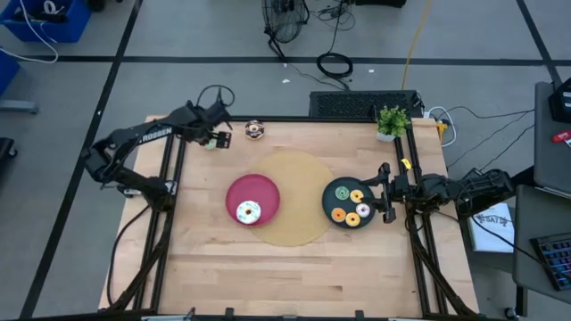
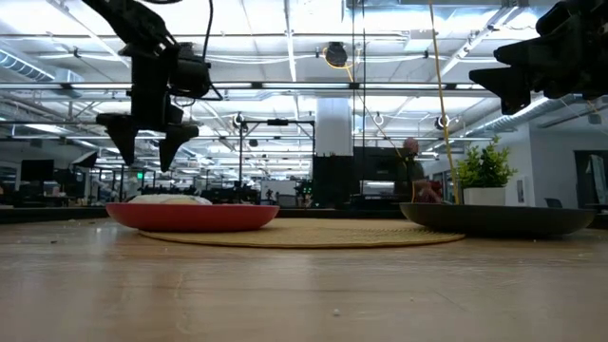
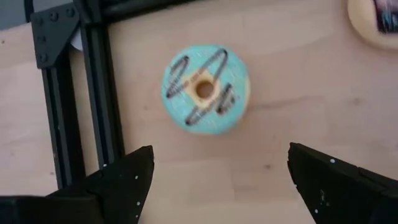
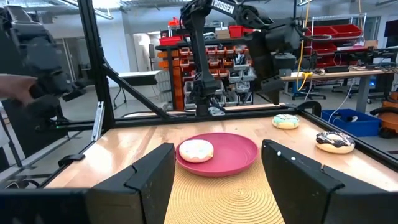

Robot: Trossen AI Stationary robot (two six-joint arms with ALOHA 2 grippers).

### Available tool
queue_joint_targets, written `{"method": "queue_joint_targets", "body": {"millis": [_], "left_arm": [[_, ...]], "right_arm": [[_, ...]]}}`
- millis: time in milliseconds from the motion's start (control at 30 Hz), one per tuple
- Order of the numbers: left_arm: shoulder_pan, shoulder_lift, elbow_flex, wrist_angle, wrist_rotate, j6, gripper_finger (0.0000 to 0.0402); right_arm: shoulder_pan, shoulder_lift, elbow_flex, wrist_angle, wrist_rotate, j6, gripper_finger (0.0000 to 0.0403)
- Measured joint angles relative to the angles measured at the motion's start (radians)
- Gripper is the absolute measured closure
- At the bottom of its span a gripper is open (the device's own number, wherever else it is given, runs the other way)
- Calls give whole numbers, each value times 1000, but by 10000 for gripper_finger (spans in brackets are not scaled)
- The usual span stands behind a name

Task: Pick & Place donuts
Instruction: Put the large green donut on the pink plate

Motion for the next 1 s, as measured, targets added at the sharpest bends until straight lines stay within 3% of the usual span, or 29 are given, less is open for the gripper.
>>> {"method": "queue_joint_targets", "body": {"millis": [200,400,1000], "left_arm": [[98,0,-1,68,51,30,37],[168,5,-38,200,198,93,37],[218,254,-40,208,189,153,37]], "right_arm": [[0,0,0,0,0,0,177],[0,0,0,0,0,0,177],[0,0,0,0,0,0,176]]}}
